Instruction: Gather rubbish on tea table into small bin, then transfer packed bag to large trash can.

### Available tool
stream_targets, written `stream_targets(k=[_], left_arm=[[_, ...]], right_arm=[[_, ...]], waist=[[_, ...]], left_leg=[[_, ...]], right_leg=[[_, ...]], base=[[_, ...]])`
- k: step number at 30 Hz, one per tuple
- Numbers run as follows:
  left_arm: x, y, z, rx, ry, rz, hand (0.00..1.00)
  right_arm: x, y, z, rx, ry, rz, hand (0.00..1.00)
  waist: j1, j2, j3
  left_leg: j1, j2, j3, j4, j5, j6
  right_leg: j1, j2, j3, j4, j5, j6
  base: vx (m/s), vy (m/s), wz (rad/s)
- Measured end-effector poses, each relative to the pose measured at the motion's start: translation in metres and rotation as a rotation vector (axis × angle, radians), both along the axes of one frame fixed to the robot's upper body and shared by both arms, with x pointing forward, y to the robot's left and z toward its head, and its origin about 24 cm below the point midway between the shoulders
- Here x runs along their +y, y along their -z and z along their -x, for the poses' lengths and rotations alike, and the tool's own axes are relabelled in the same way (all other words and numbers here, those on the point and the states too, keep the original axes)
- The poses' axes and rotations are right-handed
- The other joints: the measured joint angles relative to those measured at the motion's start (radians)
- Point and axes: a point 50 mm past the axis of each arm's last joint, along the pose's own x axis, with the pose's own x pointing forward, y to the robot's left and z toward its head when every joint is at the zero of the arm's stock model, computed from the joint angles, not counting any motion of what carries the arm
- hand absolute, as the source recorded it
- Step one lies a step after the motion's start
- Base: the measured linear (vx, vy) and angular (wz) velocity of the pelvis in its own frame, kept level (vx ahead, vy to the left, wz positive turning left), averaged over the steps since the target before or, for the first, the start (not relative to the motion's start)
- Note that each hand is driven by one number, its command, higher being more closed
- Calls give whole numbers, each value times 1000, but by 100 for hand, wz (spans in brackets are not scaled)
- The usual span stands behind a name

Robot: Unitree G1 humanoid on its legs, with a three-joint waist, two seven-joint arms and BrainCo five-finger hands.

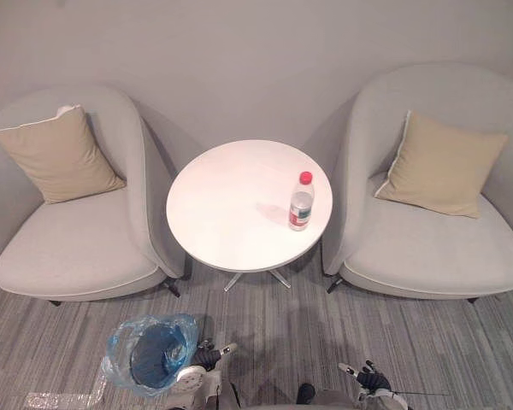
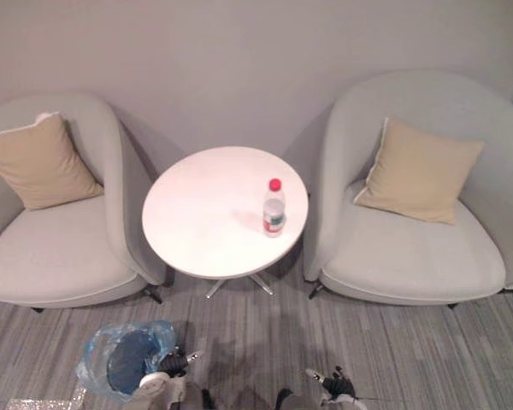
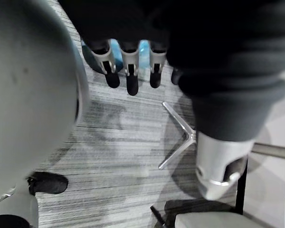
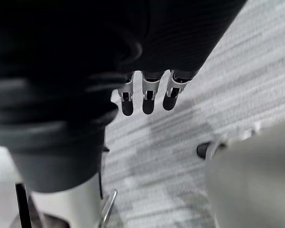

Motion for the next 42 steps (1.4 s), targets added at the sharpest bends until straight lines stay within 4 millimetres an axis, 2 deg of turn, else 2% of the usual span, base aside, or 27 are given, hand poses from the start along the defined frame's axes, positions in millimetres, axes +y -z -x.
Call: stream_targets(k=[1,2,4,6,7,8,9,10,11,12,13,14,16,17,18,20,22,28,32,36,39,42], left_arm=[[4,2,4,14,6,-13,0],[9,1,3,16,10,-25,0],[15,0,1,13,10,-40,0],[20,2,5,31,10,-53,0],[21,3,7,41,9,-56,0],[22,5,12,58,9,-57,0],[22,6,17,74,18,-61,0],[23,7,19,81,35,-68,0],[25,7,22,91,57,-80,0],[27,8,25,101,72,-89,0],[27,8,26,104,75,-91,0],[26,8,25,104,80,-90,0],[25,8,25,104,91,-91,0],[28,8,25,104,107,-103,0],[22,9,24,110,112,-93,0],[14,10,26,112,114,-73,0],[10,12,30,129,113,-64,0],[12,12,31,130,113,-74,0],[20,12,31,136,118,-100,0],[26,11,31,135,128,-125,0],[28,11,31,134,141,-148,0],[28,10,30,130,155,-156,0]], right_arm=[[5,2,3,11,-4,-14,0],[7,3,4,20,-4,-21,0],[10,5,6,33,-8,-27,0],[11,5,7,38,-18,-26,0],[10,5,6,37,-22,-23,0],[7,4,6,36,-26,-19,0],[6,3,3,32,-37,-10,0],[5,3,1,25,-38,-8,0],[6,3,0,24,-43,-8,0],[7,3,0,26,-56,-7,0],[8,3,-1,26,-62,-7,0],[8,3,-2,23,-68,-7,0],[8,1,-4,12,-78,-2,0],[9,3,-1,26,-92,-1,0],[4,2,0,33,-92,12,0],[-4,1,1,44,-95,34,0],[-8,1,2,49,-94,42,0],[-8,1,2,60,-130,67,0],[-3,1,-1,64,-190,95,0],[0,-12,-23,-35,-290,189,0],[-1,-26,-43,-140,-314,254,0],[0,-36,-55,-202,-318,276,0]], waist=[[2,-27,-20],[2,-42,-18],[17,-53,-14],[18,-56,-14],[20,-51,-15],[20,-46,-16],[20,-40,-20],[15,-41,-24],[-7,-45,-30],[-14,-54,-39],[-16,-56,-40],[-21,-51,-39],[-30,-43,-37],[-33,-66,-48],[-26,-36,-55],[-15,1,-57],[-19,17,-60],[-25,9,-63],[-16,-18,-72],[-14,-42,-67],[-13,-51,-67],[-12,-54,-68]], left_leg=[[28,-40,-1,-69,24,14],[30,-55,3,-78,25,25],[32,-69,15,-61,13,45],[60,-85,23,-57,-16,58],[77,-89,26,-61,-41,55],[109,-86,39,-82,-71,52],[148,-92,47,-118,-74,51],[166,-98,47,-134,-64,60],[181,-110,45,-145,-61,64],[193,-114,42,-148,-62,64],[199,-113,32,-150,-62,64],[205,-99,5,-150,-62,64],[208,-75,-44,-147,-60,59],[209,-91,-76,-147,-65,43],[215,-64,-105,-150,-72,23],[225,-43,-118,-168,-64,10],[247,-31,-121,-194,-53,-7],[266,-41,-147,-199,-39,-11],[240,-63,-149,-197,-33,-4],[236,-93,-173,-185,-28,4],[221,-101,-176,-184,-27,6],[221,-101,-183,-191,-27,6]], right_leg=[[4,-13,32,-34,7,19],[14,-21,46,-61,15,30],[30,-33,68,-81,21,38],[48,-49,83,-75,15,48],[40,-54,96,-33,-1,66],[-4,-67,115,85,-23,95],[-72,-86,124,237,-30,105],[-117,-103,121,326,-42,104],[-149,-126,105,384,-67,82],[-164,-134,87,381,-87,70],[-173,-129,78,368,-96,65],[-191,-100,80,325,-102,56],[-207,-47,119,203,-72,47],[-194,-38,155,86,72,27],[-173,-18,130,81,71,12],[-137,7,122,25,75,6],[-105,24,114,-12,80,-3],[-25,26,99,-115,110,1],[-18,15,95,-184,158,8],[14,-9,93,-234,194,23],[10,-16,93,-254,215,27],[10,-14,92,-260,226,26]], base=[[240,102,16],[237,107,18],[208,110,-7],[171,88,-17],[135,100,-36],[158,128,-47],[191,148,-35],[151,105,-7],[184,54,21],[176,0,27],[284,-88,38],[237,-120,52],[221,-161,70],[290,-200,72],[302,-184,56],[210,-119,16],[164,-94,1],[62,-11,9],[-19,55,6],[-40,60,7],[-91,48,6],[-117,6,5]])
